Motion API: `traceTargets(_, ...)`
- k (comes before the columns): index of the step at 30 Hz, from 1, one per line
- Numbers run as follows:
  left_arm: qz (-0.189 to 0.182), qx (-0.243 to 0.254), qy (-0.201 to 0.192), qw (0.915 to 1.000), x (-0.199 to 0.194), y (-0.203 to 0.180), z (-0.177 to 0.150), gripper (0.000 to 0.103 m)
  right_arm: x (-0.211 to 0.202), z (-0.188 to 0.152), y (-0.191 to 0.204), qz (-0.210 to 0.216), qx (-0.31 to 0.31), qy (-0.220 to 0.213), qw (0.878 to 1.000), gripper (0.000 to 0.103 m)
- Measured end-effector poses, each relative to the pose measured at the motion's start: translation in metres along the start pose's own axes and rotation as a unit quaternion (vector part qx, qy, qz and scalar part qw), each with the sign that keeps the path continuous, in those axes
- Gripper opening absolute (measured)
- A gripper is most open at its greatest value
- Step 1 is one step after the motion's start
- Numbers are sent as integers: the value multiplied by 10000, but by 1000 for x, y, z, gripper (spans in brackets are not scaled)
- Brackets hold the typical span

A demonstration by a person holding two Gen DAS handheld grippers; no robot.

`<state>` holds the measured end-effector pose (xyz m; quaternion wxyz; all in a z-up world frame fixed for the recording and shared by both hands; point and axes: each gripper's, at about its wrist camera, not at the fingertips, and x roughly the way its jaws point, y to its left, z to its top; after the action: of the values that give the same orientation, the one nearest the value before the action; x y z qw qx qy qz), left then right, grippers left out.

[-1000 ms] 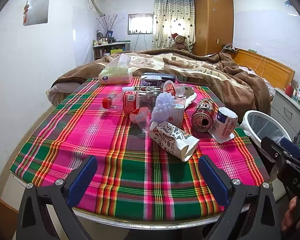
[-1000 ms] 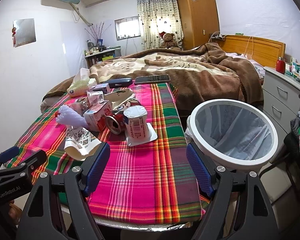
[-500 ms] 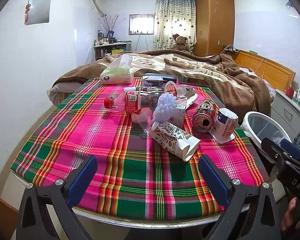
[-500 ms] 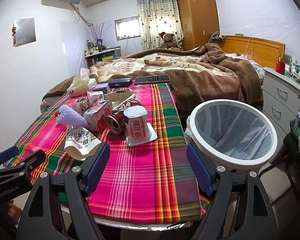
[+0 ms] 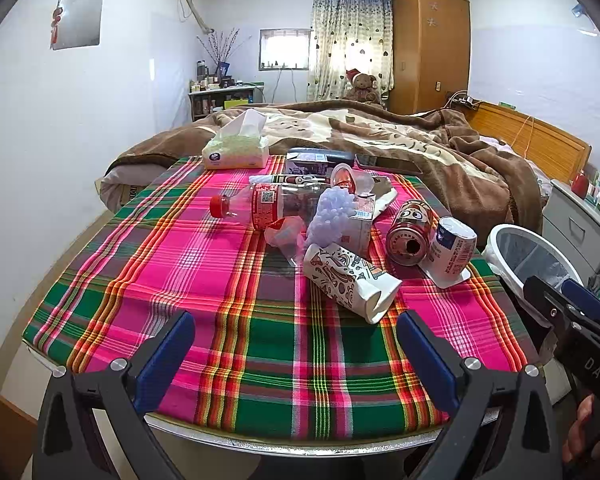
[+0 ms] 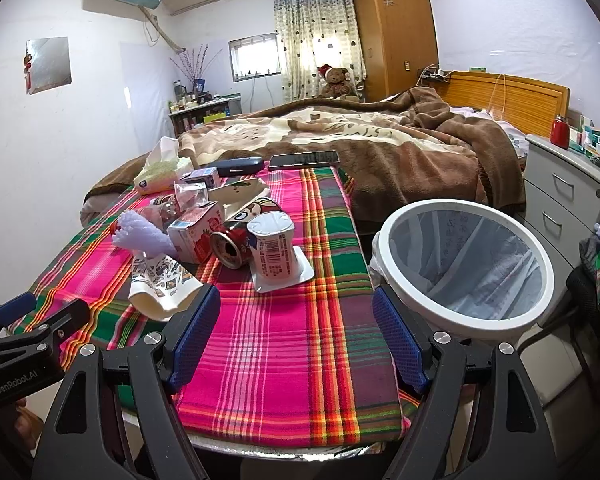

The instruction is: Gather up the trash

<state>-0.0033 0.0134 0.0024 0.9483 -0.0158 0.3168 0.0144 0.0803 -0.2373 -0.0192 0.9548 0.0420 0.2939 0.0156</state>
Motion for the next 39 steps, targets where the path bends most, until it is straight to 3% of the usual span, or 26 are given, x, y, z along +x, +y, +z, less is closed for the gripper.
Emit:
traceTargets(32,-28,-16,24,10000,5,0,4,102,4,3,-4,-33,7,9,10000,80)
traceTargets(39,-635,-238,185,9975,22,2,15,102,20,11,-9,-83,-13,-52,10000,80)
